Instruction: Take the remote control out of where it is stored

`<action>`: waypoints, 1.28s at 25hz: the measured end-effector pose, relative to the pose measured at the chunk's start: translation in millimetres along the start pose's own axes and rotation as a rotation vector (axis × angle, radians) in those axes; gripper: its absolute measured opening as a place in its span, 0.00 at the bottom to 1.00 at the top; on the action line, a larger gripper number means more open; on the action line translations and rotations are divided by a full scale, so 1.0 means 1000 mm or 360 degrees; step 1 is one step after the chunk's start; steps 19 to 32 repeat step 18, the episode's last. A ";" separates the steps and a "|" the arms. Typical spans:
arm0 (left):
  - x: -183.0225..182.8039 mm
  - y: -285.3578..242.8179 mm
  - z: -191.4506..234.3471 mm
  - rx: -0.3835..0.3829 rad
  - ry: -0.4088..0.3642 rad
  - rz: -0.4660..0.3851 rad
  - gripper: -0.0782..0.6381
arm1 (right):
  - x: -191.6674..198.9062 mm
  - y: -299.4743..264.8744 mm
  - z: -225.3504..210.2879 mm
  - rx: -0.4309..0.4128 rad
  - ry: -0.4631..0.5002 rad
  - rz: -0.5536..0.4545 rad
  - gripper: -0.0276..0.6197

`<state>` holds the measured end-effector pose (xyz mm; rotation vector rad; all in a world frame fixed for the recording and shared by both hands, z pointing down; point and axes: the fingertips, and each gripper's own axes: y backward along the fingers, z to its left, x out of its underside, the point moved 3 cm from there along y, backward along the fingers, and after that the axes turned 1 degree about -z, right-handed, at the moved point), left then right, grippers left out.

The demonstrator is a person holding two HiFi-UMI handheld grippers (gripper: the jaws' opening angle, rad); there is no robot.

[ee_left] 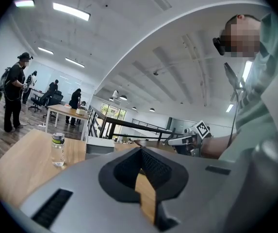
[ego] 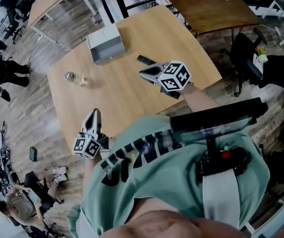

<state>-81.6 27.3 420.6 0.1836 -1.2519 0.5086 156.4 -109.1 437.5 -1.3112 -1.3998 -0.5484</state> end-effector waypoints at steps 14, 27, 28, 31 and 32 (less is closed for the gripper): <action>0.001 0.020 0.047 -0.0012 0.0079 -0.0050 0.09 | -0.017 -0.032 0.019 0.0027 0.0077 0.0045 0.05; 0.000 0.015 0.042 -0.0018 0.0092 -0.0069 0.09 | -0.019 -0.027 0.013 0.0024 0.0088 0.0057 0.05; 0.000 0.015 0.042 -0.0018 0.0092 -0.0069 0.09 | -0.019 -0.027 0.013 0.0024 0.0088 0.0057 0.05; 0.000 0.015 0.042 -0.0018 0.0092 -0.0069 0.09 | -0.019 -0.027 0.013 0.0024 0.0088 0.0057 0.05; 0.000 0.015 0.042 -0.0018 0.0092 -0.0069 0.09 | -0.019 -0.027 0.013 0.0024 0.0088 0.0057 0.05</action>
